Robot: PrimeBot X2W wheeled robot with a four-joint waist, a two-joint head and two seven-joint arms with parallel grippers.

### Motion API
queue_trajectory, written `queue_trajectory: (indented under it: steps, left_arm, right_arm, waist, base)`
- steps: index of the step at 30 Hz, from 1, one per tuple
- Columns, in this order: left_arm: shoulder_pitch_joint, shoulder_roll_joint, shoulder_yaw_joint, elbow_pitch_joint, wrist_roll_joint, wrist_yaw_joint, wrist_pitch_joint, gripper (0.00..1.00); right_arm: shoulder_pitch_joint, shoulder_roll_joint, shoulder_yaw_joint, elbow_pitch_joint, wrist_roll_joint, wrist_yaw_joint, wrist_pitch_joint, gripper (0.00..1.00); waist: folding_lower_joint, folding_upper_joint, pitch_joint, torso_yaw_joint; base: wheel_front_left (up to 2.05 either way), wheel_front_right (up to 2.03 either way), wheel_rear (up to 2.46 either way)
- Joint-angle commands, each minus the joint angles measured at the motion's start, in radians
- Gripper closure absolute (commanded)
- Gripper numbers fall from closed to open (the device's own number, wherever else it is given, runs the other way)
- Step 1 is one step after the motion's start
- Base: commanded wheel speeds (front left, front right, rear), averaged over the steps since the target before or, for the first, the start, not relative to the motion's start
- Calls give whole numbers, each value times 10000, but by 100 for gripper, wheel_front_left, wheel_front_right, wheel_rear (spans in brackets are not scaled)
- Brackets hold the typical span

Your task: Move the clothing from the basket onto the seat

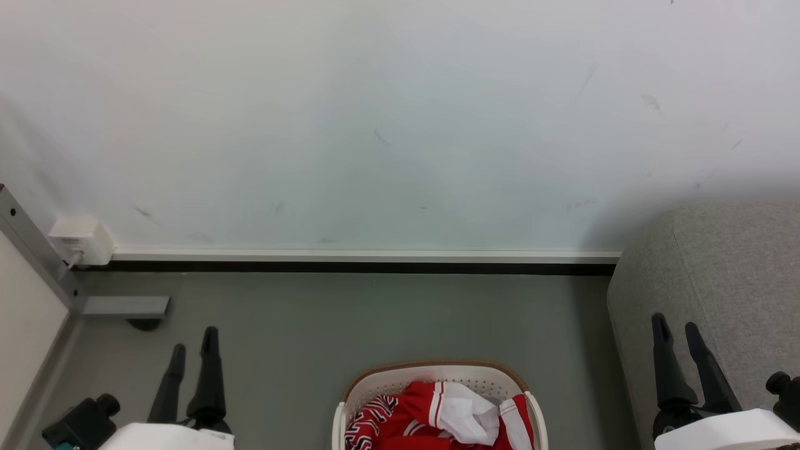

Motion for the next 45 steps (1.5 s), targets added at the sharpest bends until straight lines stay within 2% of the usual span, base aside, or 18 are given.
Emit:
queue_trajectory:
  steps: [1,19,45]
  left_arm:
    - [-14,94,-11,-118,415,35,-127,0]
    - [108,144,-234,-135,2638,321,-600,0]
    - [267,201,-388,-171,4948,319,-1186,0]
  right_arm:
    - [-165,-88,49,-64,-311,-11,-112,0]
    - [-198,-213,418,200,-2352,-15,-597,0]
    - [-243,-220,617,443,-4486,-20,-1174,0]
  waist:
    - [0,0,-6,1]
    - [0,0,-112,-40]
    - [0,0,-290,-73]
  base:
    - [0,0,0]
    - [0,0,0]
    - [0,0,0]
